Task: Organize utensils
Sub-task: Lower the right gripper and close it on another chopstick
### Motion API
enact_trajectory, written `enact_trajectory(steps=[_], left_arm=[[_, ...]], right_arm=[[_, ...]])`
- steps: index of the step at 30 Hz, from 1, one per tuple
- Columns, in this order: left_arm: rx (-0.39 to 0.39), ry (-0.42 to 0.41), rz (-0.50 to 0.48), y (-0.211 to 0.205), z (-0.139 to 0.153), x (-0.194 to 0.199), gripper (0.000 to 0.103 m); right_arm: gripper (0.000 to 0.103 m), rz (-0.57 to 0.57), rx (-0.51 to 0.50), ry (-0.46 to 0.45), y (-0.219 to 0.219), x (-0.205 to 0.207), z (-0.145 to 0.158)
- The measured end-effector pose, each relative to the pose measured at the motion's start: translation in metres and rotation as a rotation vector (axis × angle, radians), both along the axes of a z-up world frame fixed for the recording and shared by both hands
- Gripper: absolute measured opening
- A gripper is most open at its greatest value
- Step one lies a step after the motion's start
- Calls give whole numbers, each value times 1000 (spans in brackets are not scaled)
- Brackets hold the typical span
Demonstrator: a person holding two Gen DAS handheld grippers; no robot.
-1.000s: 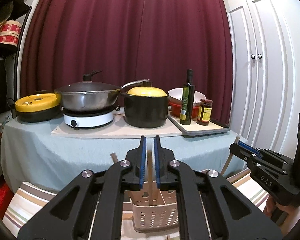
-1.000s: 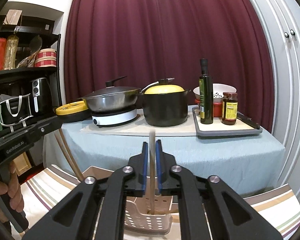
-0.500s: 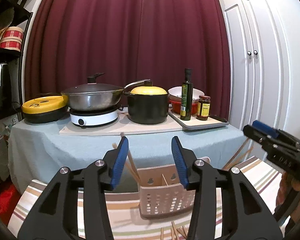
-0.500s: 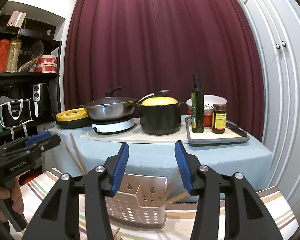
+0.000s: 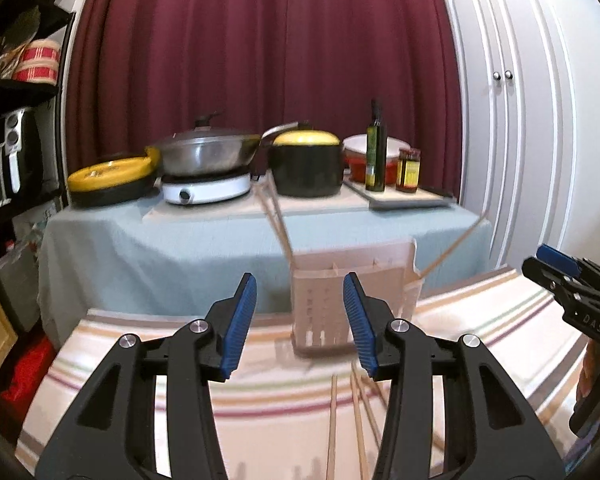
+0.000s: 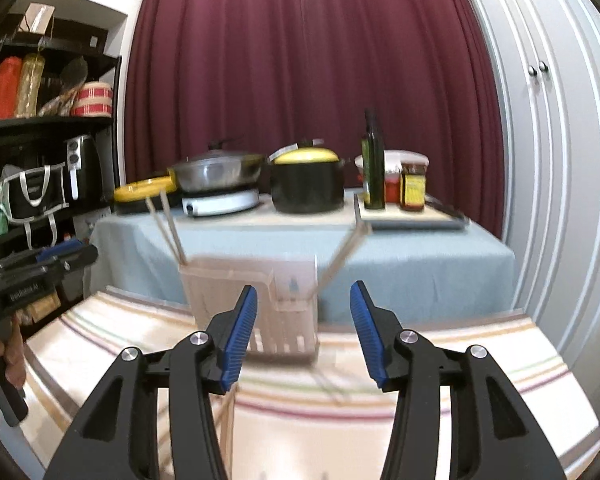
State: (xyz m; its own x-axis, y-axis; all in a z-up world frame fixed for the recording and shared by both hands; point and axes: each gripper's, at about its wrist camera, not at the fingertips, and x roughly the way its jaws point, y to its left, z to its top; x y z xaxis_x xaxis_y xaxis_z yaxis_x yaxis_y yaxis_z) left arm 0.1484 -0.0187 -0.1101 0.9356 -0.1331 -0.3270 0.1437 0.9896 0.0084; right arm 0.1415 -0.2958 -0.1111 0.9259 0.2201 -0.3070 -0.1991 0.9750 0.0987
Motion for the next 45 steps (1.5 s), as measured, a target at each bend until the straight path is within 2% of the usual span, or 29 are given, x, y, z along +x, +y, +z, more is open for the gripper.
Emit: enact_trajectory(steps=[13,21,27,33,37,39,45], left_arm=[[46,148,32,3,-71,-53,44],[42,215,58,9,-106,-72,44],[40,233,62,12,-118,-80,44],[34,245,55,13,-124,-85,44],[28,253,53,13,-127,-86,44],[26,257,53,12,-128,-86,44],[17,268,52,11,-134,-86,44]], right_arm=[[47,55,-21,166,9,-57,-89],[40,124,-44,233,23,-74,-121],[37,124,-59,273,28,-78,-131],[34,129,-78,276,34,-82,-133],[22,153,-100,299,41,-82,-137],[21,153,-106,294,43,-83,-138],[8,95,-102,295,35,-81,-138]])
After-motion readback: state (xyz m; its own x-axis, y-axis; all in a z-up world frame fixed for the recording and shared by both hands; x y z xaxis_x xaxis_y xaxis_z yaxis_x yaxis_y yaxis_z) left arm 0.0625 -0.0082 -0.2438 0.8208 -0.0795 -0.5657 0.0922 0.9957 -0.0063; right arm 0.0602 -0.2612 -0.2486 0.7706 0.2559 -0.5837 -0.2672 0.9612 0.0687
